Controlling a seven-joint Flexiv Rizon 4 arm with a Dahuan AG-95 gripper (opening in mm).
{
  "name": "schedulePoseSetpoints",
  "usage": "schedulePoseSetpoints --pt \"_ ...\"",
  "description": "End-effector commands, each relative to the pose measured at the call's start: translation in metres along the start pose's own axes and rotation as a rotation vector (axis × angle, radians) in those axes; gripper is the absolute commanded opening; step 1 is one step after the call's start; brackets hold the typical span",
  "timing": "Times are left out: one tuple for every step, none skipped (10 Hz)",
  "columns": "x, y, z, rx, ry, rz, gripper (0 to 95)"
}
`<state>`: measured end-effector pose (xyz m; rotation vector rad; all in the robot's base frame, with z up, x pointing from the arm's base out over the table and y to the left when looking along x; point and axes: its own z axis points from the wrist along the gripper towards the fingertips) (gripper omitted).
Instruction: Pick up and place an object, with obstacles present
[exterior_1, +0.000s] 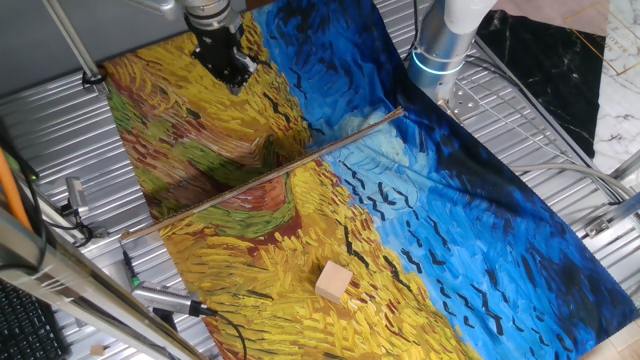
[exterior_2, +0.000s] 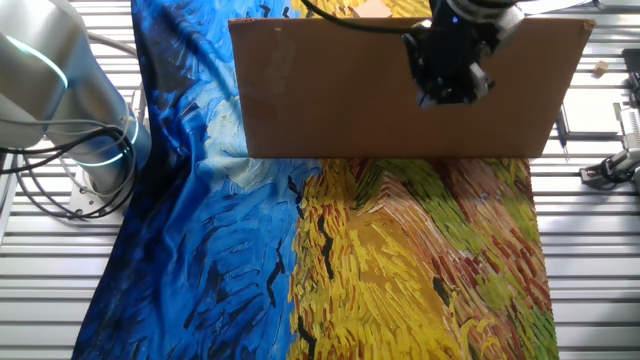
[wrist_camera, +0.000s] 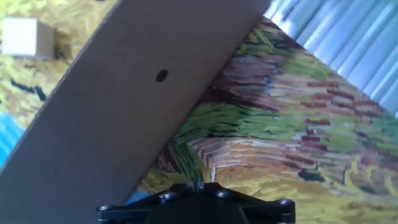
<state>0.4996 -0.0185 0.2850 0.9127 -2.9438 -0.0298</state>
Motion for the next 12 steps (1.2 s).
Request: schedulePoseSetpoints --pt "0.0 -0.01 0.011 -0.004 -0.008 0.007 0.0" --pt "0.001 -0.017 0.017 -0.004 -0.01 -0.004 0.0" --pt "0.004 -0.027 0.027 -0.001 -0.016 -0.026 0.0" --pt "0.01 -0.043 0.043 0.006 -0.026 -0.06 0.0" --pt "0.015 -0.053 0.055 0.009 -0.029 -0.079 0.0" --pt "0.02 -0.062 0.066 0.014 -0.035 -0.104 0.0" --pt "0.026 -0.071 0.076 0.024 -0.046 -0.135 0.0" --pt "0.03 -0.075 0.08 0.027 -0.053 -0.145 0.0" --pt "0.032 -0.077 0.083 0.032 -0.052 -0.148 0.0" --pt "0.032 -0.077 0.083 0.035 -0.049 -0.138 0.0" --pt "0.032 -0.077 0.084 0.034 -0.047 -0.135 0.0" --pt "0.032 -0.077 0.084 0.036 -0.046 -0.144 0.0"
